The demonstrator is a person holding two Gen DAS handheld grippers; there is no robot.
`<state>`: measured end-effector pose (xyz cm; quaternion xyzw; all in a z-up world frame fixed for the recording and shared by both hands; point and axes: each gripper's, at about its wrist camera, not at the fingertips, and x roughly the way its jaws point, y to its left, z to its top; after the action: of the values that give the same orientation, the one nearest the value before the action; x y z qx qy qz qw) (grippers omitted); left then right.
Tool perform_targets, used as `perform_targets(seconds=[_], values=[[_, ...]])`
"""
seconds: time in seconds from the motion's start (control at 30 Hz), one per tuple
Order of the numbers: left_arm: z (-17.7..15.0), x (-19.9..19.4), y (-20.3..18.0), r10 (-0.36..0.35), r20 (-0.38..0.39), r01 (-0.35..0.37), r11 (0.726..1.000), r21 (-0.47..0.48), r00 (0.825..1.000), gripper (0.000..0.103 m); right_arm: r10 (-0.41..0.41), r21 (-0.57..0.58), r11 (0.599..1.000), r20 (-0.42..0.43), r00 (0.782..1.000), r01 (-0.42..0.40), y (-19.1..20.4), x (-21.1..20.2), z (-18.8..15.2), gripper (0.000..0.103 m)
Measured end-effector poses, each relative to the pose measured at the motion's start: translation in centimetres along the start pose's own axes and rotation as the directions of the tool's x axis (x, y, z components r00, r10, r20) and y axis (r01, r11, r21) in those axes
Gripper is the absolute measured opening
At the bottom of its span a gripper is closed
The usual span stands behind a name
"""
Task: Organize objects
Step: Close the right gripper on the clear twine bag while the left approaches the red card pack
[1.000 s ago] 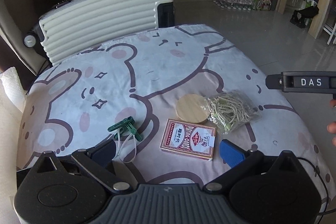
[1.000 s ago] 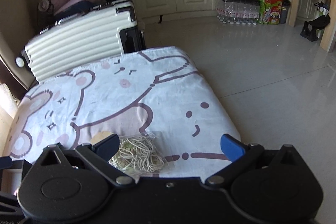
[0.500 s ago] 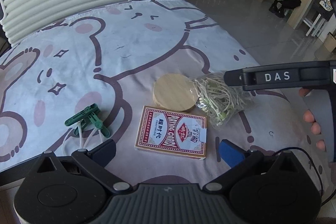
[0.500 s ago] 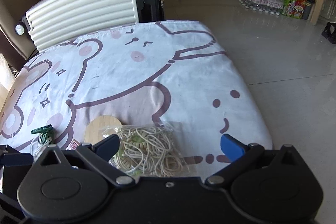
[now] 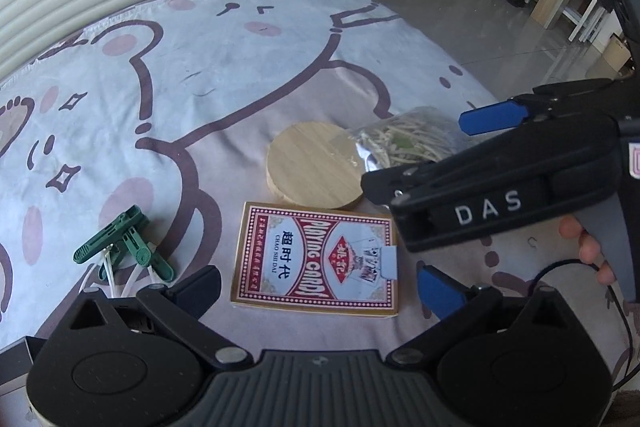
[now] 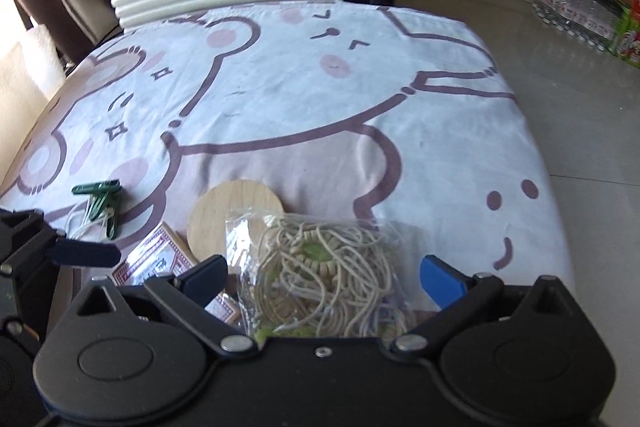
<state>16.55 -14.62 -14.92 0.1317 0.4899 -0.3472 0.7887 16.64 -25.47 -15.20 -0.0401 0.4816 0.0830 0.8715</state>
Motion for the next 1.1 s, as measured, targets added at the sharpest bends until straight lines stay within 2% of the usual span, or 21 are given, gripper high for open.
perform_targets(seconds=[0.1, 0.33, 0.43, 0.57, 0.8, 1.1], values=[[0.0, 0.5, 0.4, 0.010, -0.012, -0.010, 1.000, -0.016, 1.000, 0.103, -0.005, -0.011, 1.000, -0.023, 1.000, 0.005, -0.1, 0.7, -0.3, 0.103], [0.1, 0.7, 0.9, -0.010, -0.009, 0.010, 0.999, -0.047, 1.000, 0.100, 0.006, 0.104, 0.995, -0.083, 0.996, 0.003, -1.5, 1.4, 0.1, 0.102], [0.1, 0.7, 0.8, -0.013, -0.010, 0.012, 0.999, -0.052, 1.000, 0.098, 0.033, 0.148, 0.989, -0.100, 0.994, -0.018, -2.0, 1.4, 0.0, 0.097], [0.3, 0.6, 0.7, -0.021, -0.010, 0.020, 0.997, -0.068, 1.000, 0.091, 0.023, 0.121, 0.993, -0.125, 0.992, -0.008, -1.7, 1.2, 0.0, 0.093], [0.5, 0.4, 1.0, -0.004, -0.035, -0.001, 0.993, -0.120, 0.999, 0.090, 0.026, 0.116, 0.993, -0.129, 0.991, -0.011, -2.0, 0.5, 0.1, 0.084], [0.5, -1.2, 2.3, 0.047, -0.009, -0.048, 0.975, -0.215, 0.999, 0.090, 0.021, 0.132, 0.991, -0.109, 0.994, -0.006, -2.0, -0.7, 0.3, 0.081]])
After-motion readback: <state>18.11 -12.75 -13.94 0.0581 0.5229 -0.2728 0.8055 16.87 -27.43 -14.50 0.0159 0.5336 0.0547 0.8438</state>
